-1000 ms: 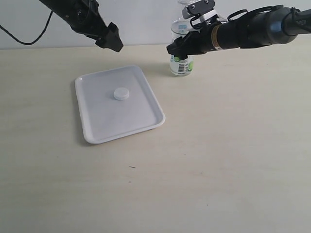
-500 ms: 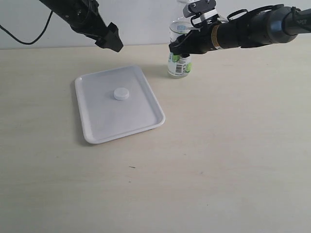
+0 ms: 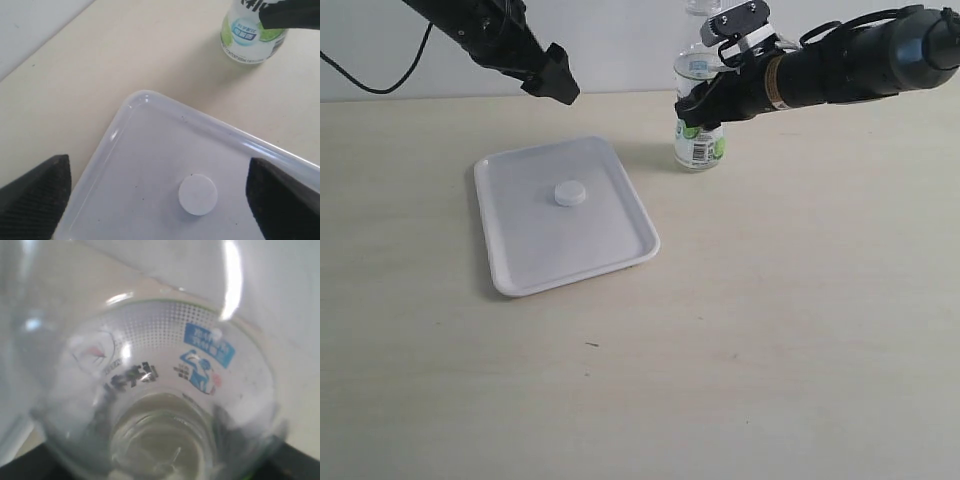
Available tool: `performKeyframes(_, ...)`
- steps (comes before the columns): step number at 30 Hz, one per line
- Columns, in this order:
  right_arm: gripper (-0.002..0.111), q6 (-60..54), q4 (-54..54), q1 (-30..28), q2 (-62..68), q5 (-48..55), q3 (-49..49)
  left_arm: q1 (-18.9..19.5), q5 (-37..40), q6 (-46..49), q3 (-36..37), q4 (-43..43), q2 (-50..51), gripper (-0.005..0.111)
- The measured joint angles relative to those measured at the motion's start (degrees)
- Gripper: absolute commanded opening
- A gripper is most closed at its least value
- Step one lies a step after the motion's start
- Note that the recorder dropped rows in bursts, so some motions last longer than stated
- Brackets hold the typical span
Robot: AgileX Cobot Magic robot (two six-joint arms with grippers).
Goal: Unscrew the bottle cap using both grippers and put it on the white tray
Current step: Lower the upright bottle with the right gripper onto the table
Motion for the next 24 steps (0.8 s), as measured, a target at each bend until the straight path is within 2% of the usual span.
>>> performKeyframes(4,0.0,-15.3,14.9,0.0,-2.7,-1.4,6.4,0.0,0.0,0.0,0.0,-0.1,0.0,0.09)
performKeyframes(6,0.0,-18.6,17.5,0.0,-4.4,-2.5,8.2,0.0,0.0,0.0,0.0,-0.2,0.0,0.09)
performKeyframes(24,0.002,-16.7,16.9,0.0,-2.6,-5.0,9.1,0.0,0.4,0.1,0.0,-0.7,0.0,0.09)
